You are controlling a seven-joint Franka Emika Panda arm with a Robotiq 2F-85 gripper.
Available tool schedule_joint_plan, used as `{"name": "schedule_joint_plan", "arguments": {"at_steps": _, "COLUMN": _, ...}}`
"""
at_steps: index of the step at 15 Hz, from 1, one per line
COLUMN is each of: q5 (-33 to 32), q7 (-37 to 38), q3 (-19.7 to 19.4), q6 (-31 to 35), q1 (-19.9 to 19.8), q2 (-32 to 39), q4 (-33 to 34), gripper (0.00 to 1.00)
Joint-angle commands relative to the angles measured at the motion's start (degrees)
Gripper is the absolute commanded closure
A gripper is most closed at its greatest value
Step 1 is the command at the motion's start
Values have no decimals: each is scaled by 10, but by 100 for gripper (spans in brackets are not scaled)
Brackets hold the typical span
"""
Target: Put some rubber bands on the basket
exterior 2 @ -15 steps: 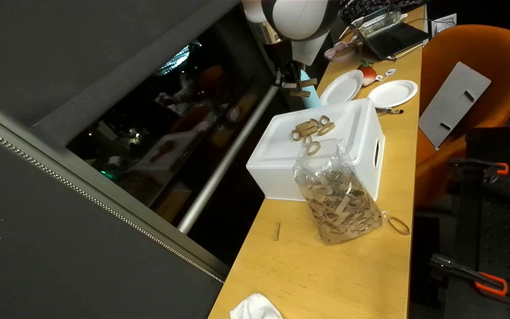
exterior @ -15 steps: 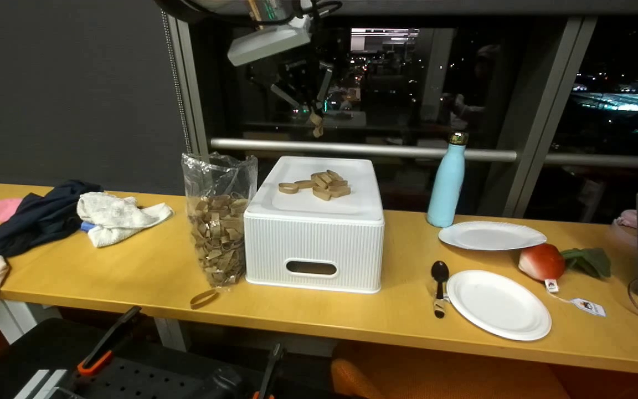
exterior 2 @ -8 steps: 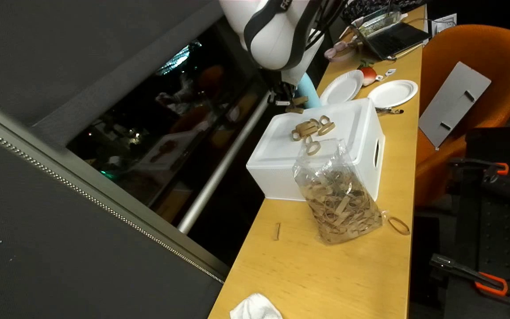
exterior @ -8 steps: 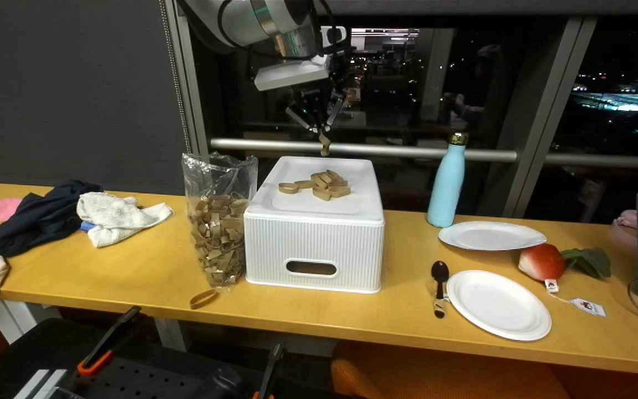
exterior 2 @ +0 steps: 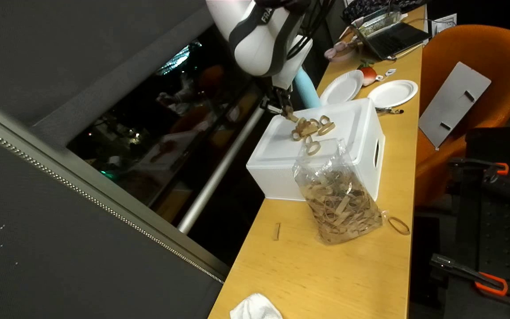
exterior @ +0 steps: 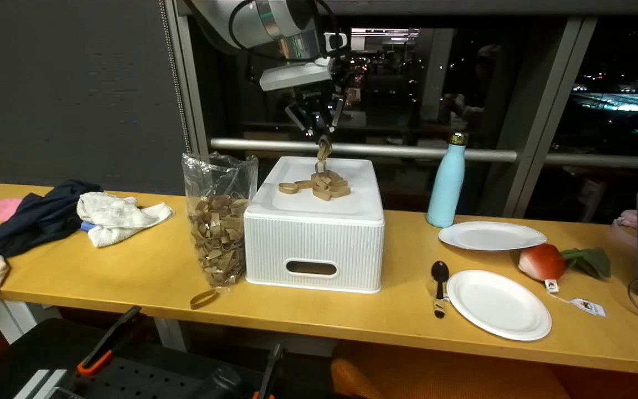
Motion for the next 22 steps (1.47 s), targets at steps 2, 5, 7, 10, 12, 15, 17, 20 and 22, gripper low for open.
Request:
{"name": "schedule_joint_plan", "arguments": {"at_steps": 2, "q5": 23, "q7": -24, "q3": 0, "q6": -34, "q1": -2, "q2": 28, "q4": 51, "gripper": 28}}
{"name": "schedule_joint_plan", "arguments": {"at_steps": 5, "q5": 27, "q7": -27, "q3": 1, "q6": -51, "q1": -1, "q2": 22, "q4": 53, "gripper": 7}}
{"name": "schedule_joint_plan", "arguments": {"at_steps": 7, "q5": 31, "q7": -30, "q3": 4, "q6": -64, "q1": 1, "q2": 10, "q4": 45, "gripper": 0}}
{"name": "schedule_joint_plan", "arguments": {"at_steps": 10, "q5": 43, "q7": -33, "q3": 13, "q6": -82, "q1": 1, "q2": -16, "q4": 19, "gripper": 0}}
{"name": "schedule_joint_plan", "arguments": {"at_steps": 12, "q5": 56, "q7": -35, "q3": 17, "q6": -106, "q1": 0, "q2": -37, "q4": 7, "gripper": 0}}
{"name": "schedule_joint_plan", "arguments": {"at_steps": 15, "q5": 77, "q7": -39, "q3": 19, "q6": -148, "q1": -4, "q2": -70, "q4": -9, "gripper": 0}}
{"name": "schedule_joint_plan", "arguments": {"at_steps": 17, "q5": 85, "q7": -33, "q3": 15, "q6": -177, "q1": -5, "q2": -86, "q4": -10, "gripper": 0}}
{"name": "schedule_joint_plan", "arguments": {"at_steps": 20, "q5": 95, "q7": -32, "q3": 13, "q6": -200, "q1": -11, "q2": -104, "q4": -18, "gripper": 0}}
{"name": "schedule_joint_plan", "arguments": {"at_steps": 22, "q5": 100, "q7": -31, "q3": 11, "q6": -204, "q1": -14, "q2": -113, "q4": -31, "gripper": 0}}
